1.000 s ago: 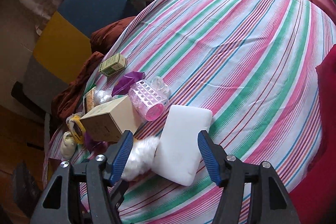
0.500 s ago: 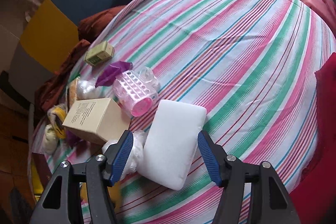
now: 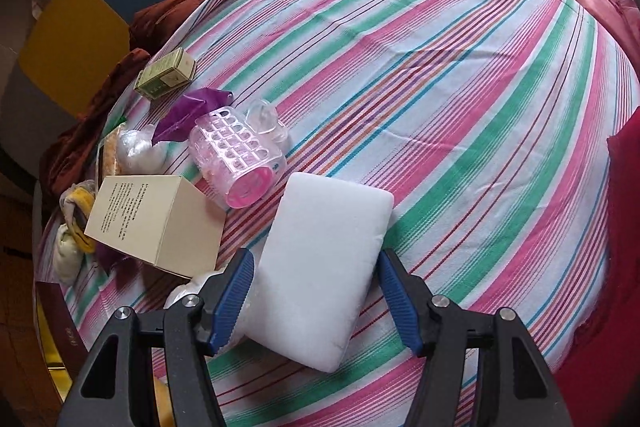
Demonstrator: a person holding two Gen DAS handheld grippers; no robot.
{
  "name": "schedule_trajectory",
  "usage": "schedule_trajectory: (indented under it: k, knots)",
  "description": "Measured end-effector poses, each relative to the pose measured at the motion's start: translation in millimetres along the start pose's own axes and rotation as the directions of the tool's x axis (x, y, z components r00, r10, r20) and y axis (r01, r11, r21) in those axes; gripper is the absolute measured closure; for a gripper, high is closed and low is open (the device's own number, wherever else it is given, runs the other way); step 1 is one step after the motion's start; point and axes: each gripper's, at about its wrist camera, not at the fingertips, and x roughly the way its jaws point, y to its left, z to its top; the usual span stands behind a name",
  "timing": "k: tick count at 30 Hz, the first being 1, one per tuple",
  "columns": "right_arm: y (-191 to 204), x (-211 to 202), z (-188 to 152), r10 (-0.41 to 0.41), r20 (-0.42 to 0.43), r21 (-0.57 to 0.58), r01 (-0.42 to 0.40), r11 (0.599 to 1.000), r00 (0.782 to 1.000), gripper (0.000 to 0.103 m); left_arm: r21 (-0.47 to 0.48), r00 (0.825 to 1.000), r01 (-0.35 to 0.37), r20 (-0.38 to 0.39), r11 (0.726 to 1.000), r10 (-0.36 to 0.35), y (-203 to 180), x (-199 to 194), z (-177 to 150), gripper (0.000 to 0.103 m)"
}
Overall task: Organize objects
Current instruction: 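Grasp a second yellow sponge with the left tool while the right tool grasps the white foam block, then carry the sponge into the tray with the left tool while the right tool places the foam block there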
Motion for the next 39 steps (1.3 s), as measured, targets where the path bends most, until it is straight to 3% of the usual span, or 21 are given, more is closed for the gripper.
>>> schedule_trajectory:
  k: [8, 18, 29, 33, 39]
  knots:
    - [9.7, 3.7, -0.4, -0.059, 0.006, -0.069, 0.06, 0.996, 0.998, 0.038, -0.033, 1.0, 0.003, -0.006, 0.999, -0.003, 1.4, 3.3, 4.3, 0.046]
    - [9.6, 2.5, -2.8, -0.07, 0.012, -0.094, 0.071, 0.993, 0.997, 0.039, -0.042, 1.0, 0.001, -0.008, 0.999, -0.002, 1.9, 6.3, 1.4, 0.045]
    - [13.7, 4.9, -4.1, -0.089, 0.006, -0.136, 0.089, 0.987, 0.996, 0.03, -0.026, 1.0, -0.028, -0.001, 0.999, 0.028, -1.6, 8.3, -1.2, 0.044]
    - [8.0, -0.6, -7.7, -0.109, 0.018, -0.149, 0.111, 0.983, 0.994, 0.041, -0.021, 1.0, -0.026, 0.003, 0.999, 0.026, -2.3, 7.6, -1.5, 0.047]
    - [-12.1, -24.9, -3.7, -0.059, 0.107, -0.065, 0.066, 0.996, 0.993, 0.043, -0.022, 0.999, -0.024, 0.045, 0.999, 0.025, -2.7, -12.2, -0.3, 0.048]
